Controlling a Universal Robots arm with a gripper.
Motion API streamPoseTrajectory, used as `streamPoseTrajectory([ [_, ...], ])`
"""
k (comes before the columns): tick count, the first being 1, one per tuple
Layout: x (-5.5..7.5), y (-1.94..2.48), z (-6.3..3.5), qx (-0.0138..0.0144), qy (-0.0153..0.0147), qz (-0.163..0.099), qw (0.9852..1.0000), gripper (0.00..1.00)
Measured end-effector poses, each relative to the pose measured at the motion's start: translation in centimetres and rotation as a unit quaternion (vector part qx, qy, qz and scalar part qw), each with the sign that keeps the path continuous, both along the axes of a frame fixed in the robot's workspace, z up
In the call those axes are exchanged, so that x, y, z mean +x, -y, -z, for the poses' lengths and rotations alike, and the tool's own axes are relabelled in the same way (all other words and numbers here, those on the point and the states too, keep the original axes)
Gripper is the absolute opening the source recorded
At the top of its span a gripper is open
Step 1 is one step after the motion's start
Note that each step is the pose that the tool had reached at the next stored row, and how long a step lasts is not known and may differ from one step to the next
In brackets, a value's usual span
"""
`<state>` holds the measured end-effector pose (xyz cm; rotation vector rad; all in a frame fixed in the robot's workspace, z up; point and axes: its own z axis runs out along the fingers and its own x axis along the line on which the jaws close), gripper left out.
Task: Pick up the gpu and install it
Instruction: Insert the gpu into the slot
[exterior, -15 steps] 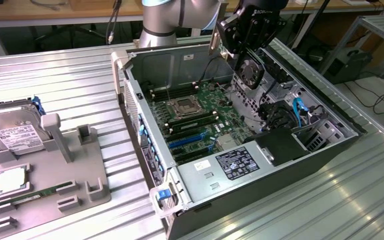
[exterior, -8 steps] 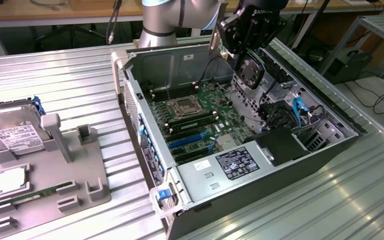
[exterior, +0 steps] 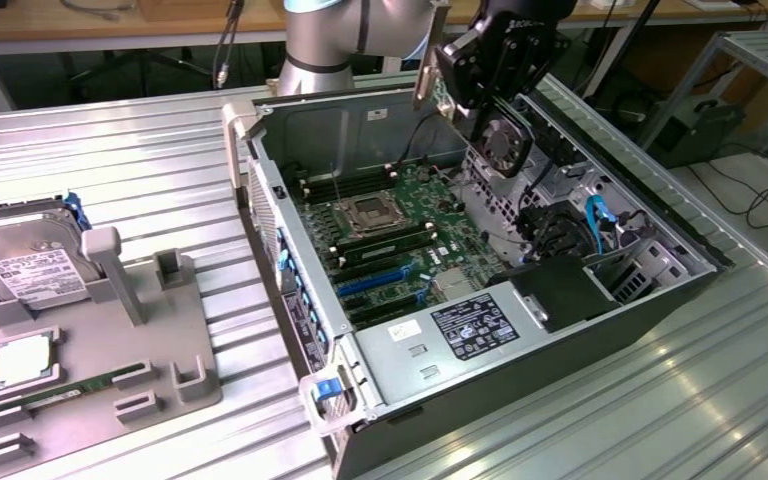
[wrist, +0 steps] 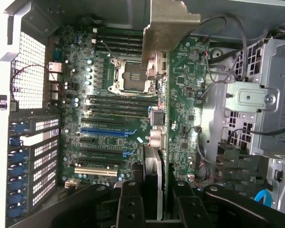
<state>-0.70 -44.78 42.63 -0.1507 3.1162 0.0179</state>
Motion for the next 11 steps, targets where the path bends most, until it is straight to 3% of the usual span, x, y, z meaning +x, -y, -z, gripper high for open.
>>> streamPoseTrajectory([
  [11,0.00,0.00,0.00,0.0000,0.0000,-0.047,0.9989,0.28],
])
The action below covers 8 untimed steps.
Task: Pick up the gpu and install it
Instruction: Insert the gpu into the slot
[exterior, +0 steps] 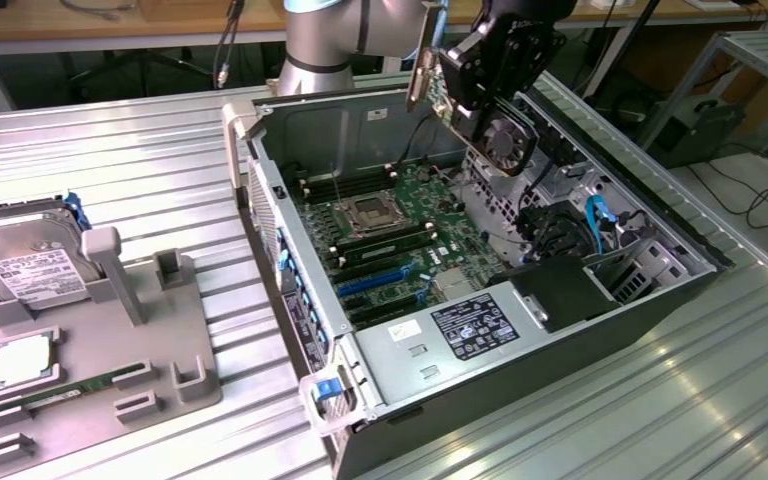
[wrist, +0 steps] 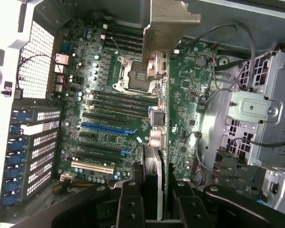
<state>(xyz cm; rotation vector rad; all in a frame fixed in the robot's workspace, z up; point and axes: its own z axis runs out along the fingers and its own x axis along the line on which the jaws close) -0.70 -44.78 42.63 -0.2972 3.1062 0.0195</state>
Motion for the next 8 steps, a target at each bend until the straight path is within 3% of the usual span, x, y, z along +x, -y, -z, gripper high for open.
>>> streamPoseTrajectory([
  [8,0.00,0.00,0.00,0.0000,0.0000,-0.039,0.9992,0.28],
])
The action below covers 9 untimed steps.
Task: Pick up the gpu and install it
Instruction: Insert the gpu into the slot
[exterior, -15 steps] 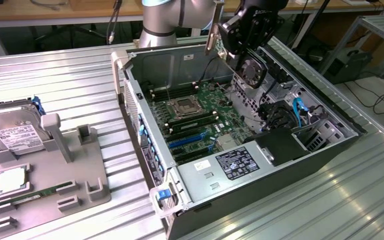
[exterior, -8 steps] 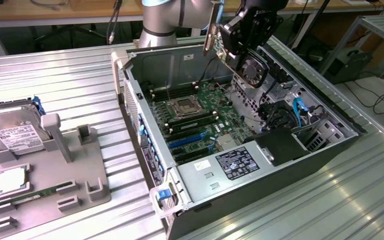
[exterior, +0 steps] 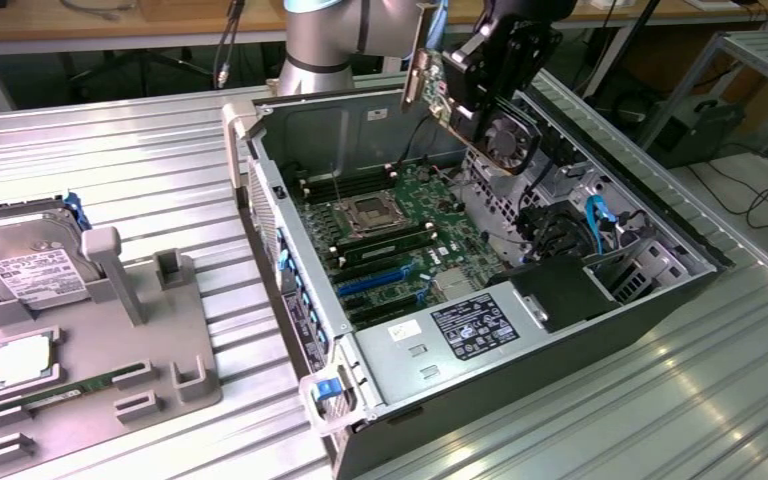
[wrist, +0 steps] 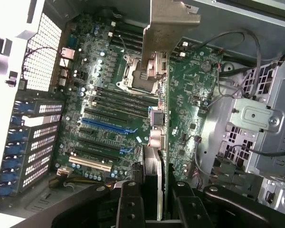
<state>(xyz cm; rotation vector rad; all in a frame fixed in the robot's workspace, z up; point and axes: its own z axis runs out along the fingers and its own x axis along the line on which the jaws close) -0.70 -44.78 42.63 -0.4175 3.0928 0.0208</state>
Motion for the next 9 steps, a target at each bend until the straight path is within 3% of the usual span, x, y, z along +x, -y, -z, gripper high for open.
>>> streamPoseTrajectory([
  [9,0.00,0.01,0.00,0.0000,0.0000,-0.040,0.9992,0.28],
])
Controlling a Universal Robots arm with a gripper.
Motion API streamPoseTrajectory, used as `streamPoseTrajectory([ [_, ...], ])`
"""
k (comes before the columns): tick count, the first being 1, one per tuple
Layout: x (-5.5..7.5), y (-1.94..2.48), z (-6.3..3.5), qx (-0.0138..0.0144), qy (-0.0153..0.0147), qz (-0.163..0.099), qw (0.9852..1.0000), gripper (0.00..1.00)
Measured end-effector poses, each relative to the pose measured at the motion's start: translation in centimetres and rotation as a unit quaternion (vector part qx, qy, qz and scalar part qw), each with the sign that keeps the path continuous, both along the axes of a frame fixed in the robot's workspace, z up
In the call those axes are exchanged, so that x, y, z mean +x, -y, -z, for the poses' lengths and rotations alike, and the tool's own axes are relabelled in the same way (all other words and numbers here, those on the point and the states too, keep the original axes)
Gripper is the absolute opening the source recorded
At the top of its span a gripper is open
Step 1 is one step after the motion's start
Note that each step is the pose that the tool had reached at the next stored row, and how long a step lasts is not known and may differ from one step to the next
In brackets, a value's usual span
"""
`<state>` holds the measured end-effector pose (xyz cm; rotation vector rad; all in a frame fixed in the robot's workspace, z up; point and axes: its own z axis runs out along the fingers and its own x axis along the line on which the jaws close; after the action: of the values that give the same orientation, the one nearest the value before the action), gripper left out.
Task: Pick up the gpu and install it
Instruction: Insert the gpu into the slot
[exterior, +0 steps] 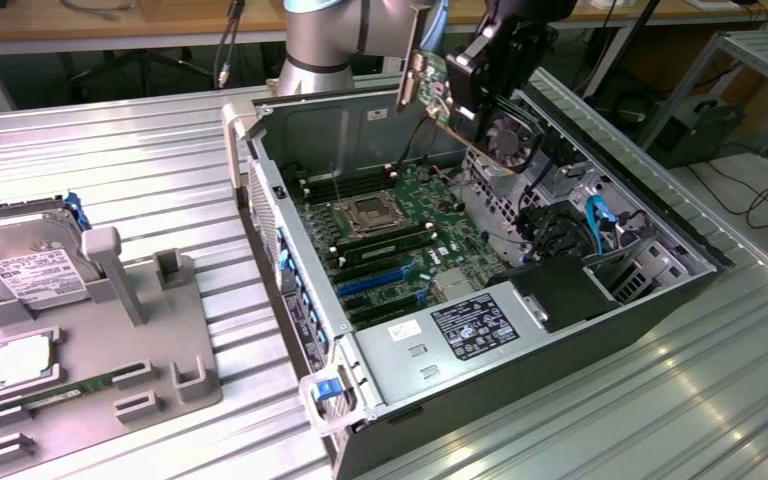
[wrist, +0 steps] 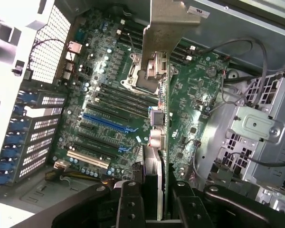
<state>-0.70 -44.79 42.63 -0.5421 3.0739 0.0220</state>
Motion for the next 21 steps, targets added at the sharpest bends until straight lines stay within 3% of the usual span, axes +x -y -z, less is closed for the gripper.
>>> streamPoseTrajectory([
  [8,0.00,0.00,0.00,0.0000,0.0000,-0.027,0.9996,0.28],
  [21,0.00,0.01,0.01,0.0001,0.0000,-0.077,0.9970,0.28],
])
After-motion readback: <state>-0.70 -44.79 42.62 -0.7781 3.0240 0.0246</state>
